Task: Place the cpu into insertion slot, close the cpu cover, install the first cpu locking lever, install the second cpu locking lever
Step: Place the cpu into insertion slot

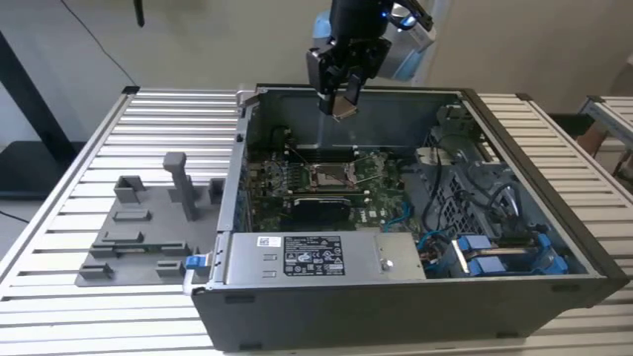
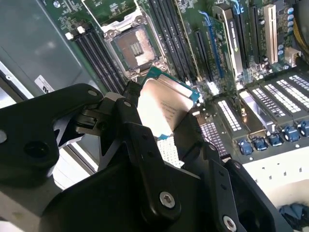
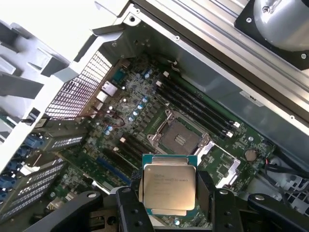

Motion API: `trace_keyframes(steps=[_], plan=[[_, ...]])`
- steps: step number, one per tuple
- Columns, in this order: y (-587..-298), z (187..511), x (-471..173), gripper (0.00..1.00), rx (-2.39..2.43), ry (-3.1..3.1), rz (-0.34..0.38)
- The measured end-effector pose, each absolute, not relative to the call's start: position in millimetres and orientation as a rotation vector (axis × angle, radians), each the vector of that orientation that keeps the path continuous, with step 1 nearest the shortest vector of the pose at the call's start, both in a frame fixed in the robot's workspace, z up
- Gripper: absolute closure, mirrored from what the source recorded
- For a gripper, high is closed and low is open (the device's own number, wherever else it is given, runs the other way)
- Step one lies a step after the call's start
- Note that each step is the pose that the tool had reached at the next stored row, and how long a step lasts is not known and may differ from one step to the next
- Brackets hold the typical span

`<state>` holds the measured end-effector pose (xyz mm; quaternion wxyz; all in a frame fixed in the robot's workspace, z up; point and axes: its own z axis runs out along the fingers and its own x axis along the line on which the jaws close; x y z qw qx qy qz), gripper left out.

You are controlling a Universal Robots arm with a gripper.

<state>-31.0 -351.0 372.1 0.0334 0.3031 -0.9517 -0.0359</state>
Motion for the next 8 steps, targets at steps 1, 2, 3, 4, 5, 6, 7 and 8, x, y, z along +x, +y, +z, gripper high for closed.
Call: trace_keyframes(steps=[1,2,3,4,5,6,7,8], plan=[[-351.0,372.1,-31.0,0.45,0.956,-2.920,-0.110],[-351.0,372.1,-31.0,0.45,0.979,-2.911,-0.108],[-351.0,372.0,-31.0,0.45,0.999,-2.904,-0.108],[-351.0,371.7,-30.9,0.45,1.009,-2.900,-0.106],[-351.0,371.4,-30.9,0.45,1.009,-2.900,-0.105],[-351.0,371.1,-30.8,0.45,0.997,-2.905,-0.105],[-351.0,370.7,-30.8,0.45,0.976,-2.912,-0.106],[-351.0,370.2,-30.8,0.45,0.955,-2.920,-0.106]])
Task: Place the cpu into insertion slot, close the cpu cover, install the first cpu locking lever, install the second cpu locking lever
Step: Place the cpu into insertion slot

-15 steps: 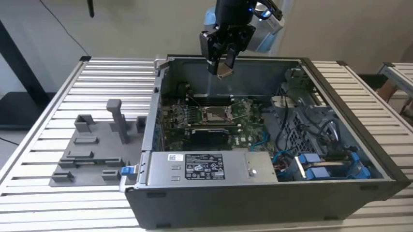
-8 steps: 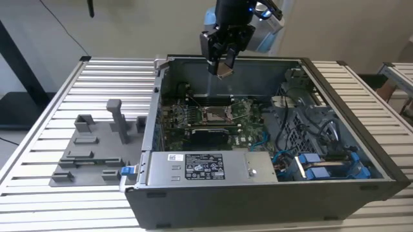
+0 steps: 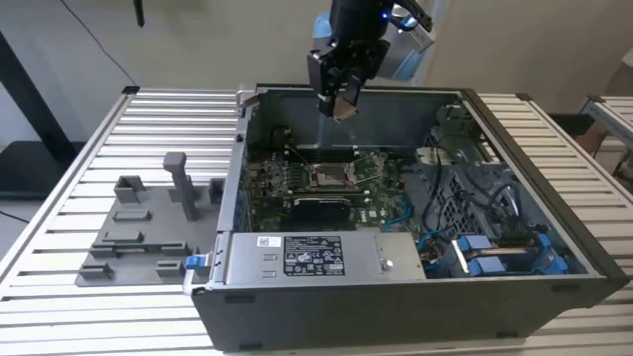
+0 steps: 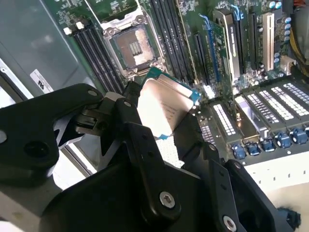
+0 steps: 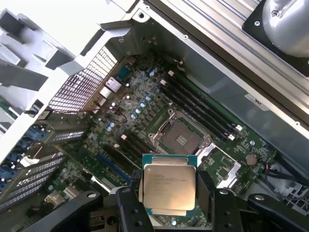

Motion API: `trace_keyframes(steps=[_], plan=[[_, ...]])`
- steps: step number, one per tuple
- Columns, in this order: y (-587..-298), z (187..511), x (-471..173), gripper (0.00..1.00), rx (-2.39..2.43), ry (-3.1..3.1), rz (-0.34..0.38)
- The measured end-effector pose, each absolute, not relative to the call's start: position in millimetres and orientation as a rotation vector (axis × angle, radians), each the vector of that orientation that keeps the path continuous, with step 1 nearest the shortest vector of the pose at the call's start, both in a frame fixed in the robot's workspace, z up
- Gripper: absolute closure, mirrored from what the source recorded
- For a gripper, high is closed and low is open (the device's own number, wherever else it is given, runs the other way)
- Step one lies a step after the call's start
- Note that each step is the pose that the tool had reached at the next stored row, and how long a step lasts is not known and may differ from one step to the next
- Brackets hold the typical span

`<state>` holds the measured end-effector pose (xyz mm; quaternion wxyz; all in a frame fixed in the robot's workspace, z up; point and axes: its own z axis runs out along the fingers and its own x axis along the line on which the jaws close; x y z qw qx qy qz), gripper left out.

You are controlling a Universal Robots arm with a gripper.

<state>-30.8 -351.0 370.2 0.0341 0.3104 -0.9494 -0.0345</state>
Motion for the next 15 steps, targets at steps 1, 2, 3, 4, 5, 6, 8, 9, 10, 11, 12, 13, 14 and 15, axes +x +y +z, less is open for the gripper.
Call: trace_keyframes(steps=[1,2,3,4,5,6,8,9,10,11,12,13,14,15], plan=[[-351.0,369.7,-30.8,0.45,0.932,-2.927,-0.107],[-351.0,369.2,-30.8,0.45,0.909,-2.935,-0.107],[-351.0,368.8,-30.8,0.45,0.889,-2.942,-0.108],[-351.0,368.5,-30.8,0.45,0.866,-2.949,-0.108],[-351.0,368.2,-30.8,0.45,0.843,-2.956,-0.109],[-351.0,367.8,-30.8,0.45,0.821,-2.963,-0.110],[-351.0,367.4,-30.8,0.45,0.778,-2.975,-0.110],[-351.0,367.1,-30.8,0.45,0.756,-2.982,-0.111],[-351.0,366.8,-30.8,0.45,0.734,-2.987,-0.111],[-351.0,366.5,-30.8,0.45,0.710,-2.994,-0.112],[-351.0,366.2,-30.8,0.45,0.689,-2.999,-0.112],[-351.0,365.9,-30.8,0.45,0.667,-3.005,-0.112],[-351.0,365.6,-30.8,0.45,0.645,-3.010,-0.112],[-351.0,365.3,-30.8,0.45,0.624,-3.015,-0.112]])
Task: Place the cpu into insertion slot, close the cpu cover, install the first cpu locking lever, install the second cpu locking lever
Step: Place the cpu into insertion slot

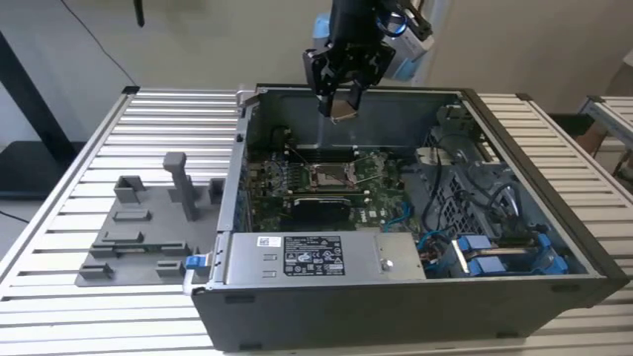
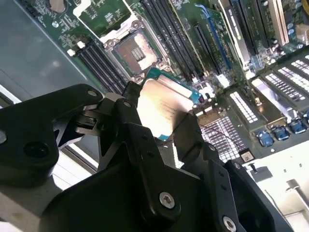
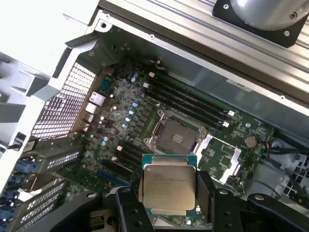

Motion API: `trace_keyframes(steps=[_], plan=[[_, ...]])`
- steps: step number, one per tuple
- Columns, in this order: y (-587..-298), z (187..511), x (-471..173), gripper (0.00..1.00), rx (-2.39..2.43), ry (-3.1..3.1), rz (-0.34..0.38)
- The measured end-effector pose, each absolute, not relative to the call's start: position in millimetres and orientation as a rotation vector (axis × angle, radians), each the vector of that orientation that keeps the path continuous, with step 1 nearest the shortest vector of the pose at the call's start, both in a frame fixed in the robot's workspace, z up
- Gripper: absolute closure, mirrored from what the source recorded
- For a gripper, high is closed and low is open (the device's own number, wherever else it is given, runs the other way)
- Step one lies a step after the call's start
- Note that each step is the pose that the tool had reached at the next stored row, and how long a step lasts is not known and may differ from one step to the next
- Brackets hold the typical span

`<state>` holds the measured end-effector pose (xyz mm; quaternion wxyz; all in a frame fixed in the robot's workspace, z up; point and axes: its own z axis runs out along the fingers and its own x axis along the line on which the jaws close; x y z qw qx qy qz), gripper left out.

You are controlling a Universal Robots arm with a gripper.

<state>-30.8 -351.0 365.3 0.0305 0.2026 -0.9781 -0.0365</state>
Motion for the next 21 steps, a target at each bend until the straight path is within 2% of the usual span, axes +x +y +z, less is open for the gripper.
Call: trace_keyframes(steps=[21], plan=[[-350.9,362.9,-30.7,0.45,0.430,-3.051,-0.099]])
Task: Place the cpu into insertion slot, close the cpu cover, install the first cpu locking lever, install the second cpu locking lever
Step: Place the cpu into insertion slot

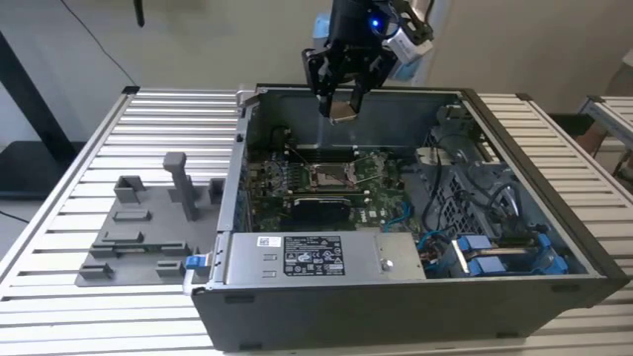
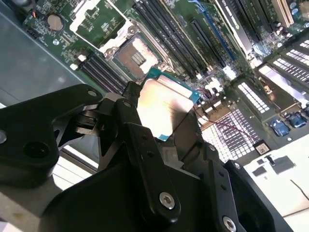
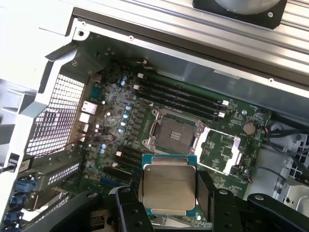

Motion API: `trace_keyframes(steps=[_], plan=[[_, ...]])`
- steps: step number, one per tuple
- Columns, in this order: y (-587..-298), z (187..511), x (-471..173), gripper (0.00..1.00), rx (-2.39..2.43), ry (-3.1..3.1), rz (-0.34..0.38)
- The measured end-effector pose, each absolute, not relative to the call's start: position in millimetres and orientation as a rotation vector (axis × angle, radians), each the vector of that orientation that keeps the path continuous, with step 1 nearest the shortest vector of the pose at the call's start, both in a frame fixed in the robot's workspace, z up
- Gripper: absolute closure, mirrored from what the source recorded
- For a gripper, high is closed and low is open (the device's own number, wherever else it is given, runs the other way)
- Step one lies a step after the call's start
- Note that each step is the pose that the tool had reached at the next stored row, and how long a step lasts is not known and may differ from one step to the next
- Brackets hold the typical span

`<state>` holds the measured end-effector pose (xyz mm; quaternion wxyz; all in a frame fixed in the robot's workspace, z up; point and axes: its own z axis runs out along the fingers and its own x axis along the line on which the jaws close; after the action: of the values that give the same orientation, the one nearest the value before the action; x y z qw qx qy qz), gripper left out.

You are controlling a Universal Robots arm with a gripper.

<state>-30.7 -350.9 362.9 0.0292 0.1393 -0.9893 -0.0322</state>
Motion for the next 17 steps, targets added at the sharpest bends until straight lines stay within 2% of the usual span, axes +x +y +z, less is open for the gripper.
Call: trace_keyframes(steps=[17], plan=[[-350.9,360.2,-30.8,0.45,0.270,-3.073,-0.104]])
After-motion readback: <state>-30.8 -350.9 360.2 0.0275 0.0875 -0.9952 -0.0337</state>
